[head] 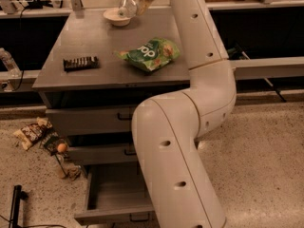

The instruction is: Place blue plastic bottle into bottom drawer

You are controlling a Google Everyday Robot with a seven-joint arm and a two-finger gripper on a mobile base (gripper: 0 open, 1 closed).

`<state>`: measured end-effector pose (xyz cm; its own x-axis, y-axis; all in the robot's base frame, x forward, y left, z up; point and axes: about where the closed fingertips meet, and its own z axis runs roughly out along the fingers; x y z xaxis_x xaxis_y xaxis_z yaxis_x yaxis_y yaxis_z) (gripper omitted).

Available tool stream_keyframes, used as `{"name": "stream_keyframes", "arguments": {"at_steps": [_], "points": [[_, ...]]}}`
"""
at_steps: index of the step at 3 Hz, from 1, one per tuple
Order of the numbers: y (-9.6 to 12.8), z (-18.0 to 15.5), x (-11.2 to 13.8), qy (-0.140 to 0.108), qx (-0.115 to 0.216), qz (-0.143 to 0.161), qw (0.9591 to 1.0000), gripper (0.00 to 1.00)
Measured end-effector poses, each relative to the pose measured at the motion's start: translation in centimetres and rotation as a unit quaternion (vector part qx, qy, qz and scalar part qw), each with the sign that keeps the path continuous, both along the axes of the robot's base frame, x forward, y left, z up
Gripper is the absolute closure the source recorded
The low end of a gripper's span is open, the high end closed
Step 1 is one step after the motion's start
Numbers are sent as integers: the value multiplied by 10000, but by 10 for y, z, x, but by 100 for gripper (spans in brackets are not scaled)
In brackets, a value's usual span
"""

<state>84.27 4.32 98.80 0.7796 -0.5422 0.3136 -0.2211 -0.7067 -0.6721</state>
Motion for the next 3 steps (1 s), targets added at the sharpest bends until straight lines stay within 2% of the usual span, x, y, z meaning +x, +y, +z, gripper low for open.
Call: {"name": "stream_keyframes", "arguments": {"at_steps": [1, 2, 3], "points": [[30, -13, -23, 219, 655, 614, 9957, 100], [29, -2, -22, 51, 710, 573, 9958, 100], [34, 0, -34, 341, 659, 728, 9946, 100]]}}
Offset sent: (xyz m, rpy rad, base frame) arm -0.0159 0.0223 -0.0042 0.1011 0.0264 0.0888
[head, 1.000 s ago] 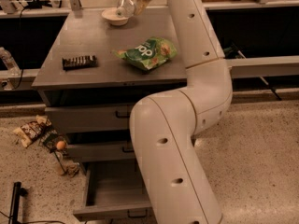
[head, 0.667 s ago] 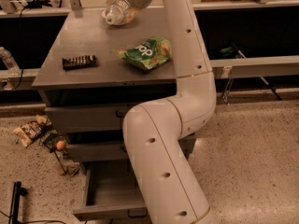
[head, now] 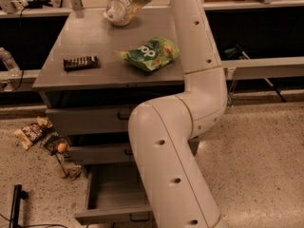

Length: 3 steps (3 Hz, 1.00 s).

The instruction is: Place blue plastic bottle into bottom drawer

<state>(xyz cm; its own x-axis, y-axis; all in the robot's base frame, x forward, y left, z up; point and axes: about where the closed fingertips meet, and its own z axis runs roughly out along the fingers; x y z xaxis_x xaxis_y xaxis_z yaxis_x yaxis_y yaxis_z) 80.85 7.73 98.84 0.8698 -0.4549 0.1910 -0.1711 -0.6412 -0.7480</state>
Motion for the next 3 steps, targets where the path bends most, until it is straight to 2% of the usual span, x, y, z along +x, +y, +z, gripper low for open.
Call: {"name": "stream_keyframes", "arguments": {"at_steps": [1, 2, 3], "points": [[3, -6, -17, 487, 47, 129, 9987, 100], [8, -11, -31, 858, 138, 259, 9959, 100], [15, -17, -44, 1160, 59, 359, 9926, 100]]}}
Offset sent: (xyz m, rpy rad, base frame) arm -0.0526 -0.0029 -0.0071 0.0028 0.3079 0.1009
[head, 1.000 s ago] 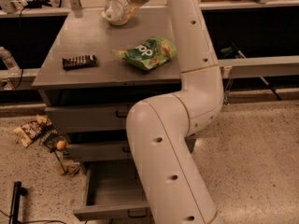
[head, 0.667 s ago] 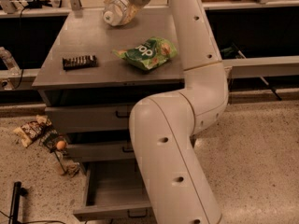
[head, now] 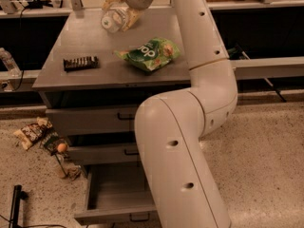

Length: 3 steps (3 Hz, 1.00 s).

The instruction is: Place blue plastic bottle into bottom drawer

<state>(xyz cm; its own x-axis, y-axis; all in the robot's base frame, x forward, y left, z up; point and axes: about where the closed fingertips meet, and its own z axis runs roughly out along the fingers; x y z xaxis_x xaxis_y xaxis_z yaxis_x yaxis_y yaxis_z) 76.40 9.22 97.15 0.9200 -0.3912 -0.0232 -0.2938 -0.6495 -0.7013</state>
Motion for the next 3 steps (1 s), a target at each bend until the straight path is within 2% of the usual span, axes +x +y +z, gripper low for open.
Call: {"name": "stream_keyframes", "arguments": {"at_steps": [1, 2, 3], "points": [[6, -5, -10, 251, -103, 39, 9996, 100], [17, -22, -24, 785, -182, 45, 9967, 100], [19, -37, -37, 1225, -249, 42, 9922, 100]]}}
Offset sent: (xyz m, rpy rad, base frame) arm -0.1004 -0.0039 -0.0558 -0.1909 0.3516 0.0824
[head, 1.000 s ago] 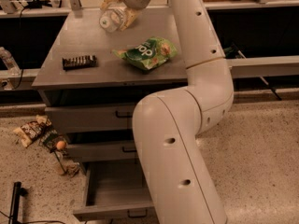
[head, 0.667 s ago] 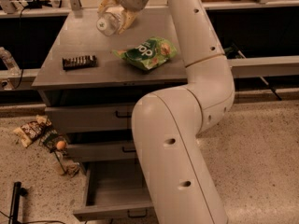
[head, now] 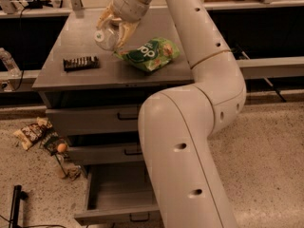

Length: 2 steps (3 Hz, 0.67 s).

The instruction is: Place blue plastic bottle into bottom drawer

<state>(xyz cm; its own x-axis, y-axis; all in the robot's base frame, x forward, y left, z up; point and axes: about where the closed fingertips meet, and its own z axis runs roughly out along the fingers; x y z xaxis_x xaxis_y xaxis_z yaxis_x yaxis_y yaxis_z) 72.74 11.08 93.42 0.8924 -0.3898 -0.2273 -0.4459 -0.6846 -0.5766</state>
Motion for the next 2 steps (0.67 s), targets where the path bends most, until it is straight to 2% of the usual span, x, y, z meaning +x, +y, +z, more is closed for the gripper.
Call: {"name": "stream_keyframes", "arguments": {"at_steps": [1, 2], "points": [[5, -9, -19, 347, -27, 68, 9994, 100], [6, 12, -37, 29, 45, 172, 9998, 100]]}}
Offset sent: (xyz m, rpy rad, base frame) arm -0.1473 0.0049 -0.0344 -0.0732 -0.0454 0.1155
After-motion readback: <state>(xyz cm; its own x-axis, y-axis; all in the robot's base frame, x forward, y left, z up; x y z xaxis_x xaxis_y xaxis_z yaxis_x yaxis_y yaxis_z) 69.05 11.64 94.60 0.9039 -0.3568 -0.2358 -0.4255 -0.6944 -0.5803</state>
